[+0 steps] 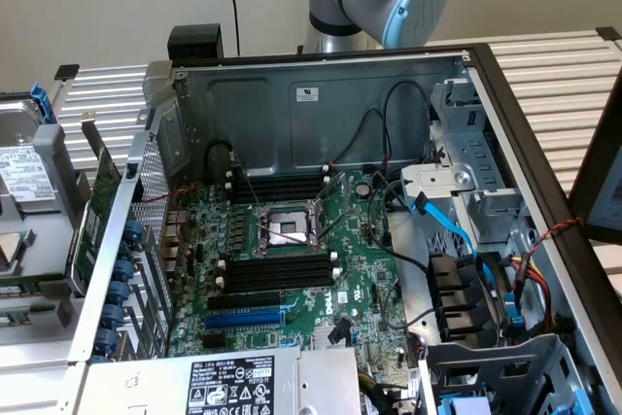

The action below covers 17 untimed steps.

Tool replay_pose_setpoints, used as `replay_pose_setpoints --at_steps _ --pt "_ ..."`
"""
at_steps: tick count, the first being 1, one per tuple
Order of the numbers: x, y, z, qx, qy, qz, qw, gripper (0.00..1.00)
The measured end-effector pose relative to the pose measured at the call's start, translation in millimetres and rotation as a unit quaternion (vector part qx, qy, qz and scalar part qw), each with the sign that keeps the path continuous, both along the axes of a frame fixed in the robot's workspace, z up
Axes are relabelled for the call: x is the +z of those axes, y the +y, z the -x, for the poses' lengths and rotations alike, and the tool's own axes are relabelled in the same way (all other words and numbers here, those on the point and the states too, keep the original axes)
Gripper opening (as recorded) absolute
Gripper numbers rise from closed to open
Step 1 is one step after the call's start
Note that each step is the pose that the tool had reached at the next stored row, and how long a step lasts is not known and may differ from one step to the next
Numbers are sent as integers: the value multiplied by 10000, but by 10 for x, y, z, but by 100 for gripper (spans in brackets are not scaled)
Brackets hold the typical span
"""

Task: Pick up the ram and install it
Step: 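Pick up the ram and move it above insertion slot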

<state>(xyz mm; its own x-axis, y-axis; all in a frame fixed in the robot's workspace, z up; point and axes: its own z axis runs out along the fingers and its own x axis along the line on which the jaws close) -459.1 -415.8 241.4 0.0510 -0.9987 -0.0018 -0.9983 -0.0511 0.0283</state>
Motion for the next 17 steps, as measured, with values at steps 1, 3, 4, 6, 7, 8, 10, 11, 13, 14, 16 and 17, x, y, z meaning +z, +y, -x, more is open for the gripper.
replay_pose_setpoints --at_steps 1,3,4,6,7,8,10,11,13,14,16,17 --pt "-18 0 0 -5 0 -4 10000 39" --pt "-54 -1 -3 -13 -1 -11 10000 39" --pt "-71 -2 -4 -16 0 -12 10000 39" --pt "-108 -3 -10 -22 -2 -17 10000 39" --pt "-127 -3 -18 -24 -2 -19 10000 39" --pt "-145 -3 -26 -25 -1 -22 10000 39" --pt "-180 -2 -37 -27 -1 -25 10000 39" --pt "-200 -2 -37 -28 -2 -27 10000 39" --pt "-237 -2 -37 -30 -2 -31 10000 39" --pt "-254 -3 -37 -31 -1 -33 10000 39" --pt "-281 -3 -37 -33 -1 -36 10000 39" --pt "-292 -2 -37 -34 -2 -36 10000 39"
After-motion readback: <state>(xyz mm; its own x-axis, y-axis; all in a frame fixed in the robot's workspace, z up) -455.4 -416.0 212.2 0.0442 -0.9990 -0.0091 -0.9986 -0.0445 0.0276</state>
